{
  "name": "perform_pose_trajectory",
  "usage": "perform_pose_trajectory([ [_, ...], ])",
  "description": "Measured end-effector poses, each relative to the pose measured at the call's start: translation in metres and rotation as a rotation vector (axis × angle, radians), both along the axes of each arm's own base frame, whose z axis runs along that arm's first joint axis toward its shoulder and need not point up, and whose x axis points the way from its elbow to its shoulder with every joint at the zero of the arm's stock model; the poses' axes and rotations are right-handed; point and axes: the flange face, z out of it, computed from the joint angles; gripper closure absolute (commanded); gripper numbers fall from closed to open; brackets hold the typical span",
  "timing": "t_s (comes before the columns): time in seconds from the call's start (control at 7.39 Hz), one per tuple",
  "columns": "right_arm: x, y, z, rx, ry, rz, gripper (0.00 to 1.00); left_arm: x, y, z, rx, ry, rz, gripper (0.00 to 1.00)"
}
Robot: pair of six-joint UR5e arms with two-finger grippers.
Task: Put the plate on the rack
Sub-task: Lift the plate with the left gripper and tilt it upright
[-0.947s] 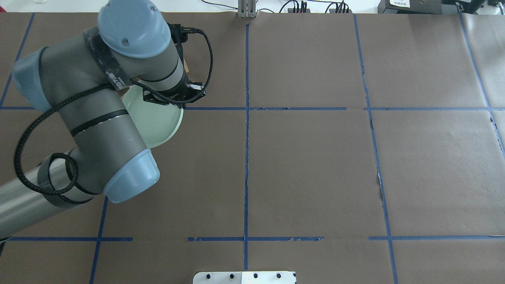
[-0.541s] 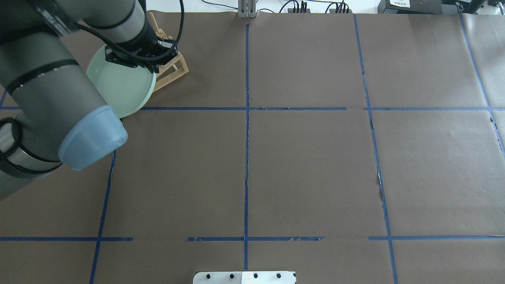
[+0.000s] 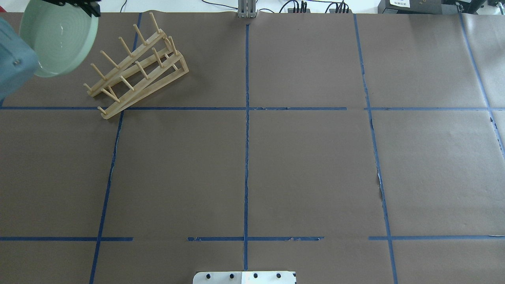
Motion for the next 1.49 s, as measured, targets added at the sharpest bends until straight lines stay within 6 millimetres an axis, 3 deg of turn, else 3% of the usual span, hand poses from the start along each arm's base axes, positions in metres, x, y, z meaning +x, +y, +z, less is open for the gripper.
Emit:
perform_pose_trajectory([
  [0.27,0.0,0.0,0.0,0.0,0.0,0.0,0.0,-0.049,-0.011,0.006,0.094,0.129,-0.001,1.0],
  [0.54,0.0,0.0,0.0,0.0,0.0,0.0,0.0,-0.066,-0.02,0.043,0.173,0.256,-0.03,1.0],
  [1.49,0.0,0.0,0.0,-0.001,0.0,0.0,0.0,-0.047,-0.082,0.156,0.22,0.664,-0.142,1.0],
])
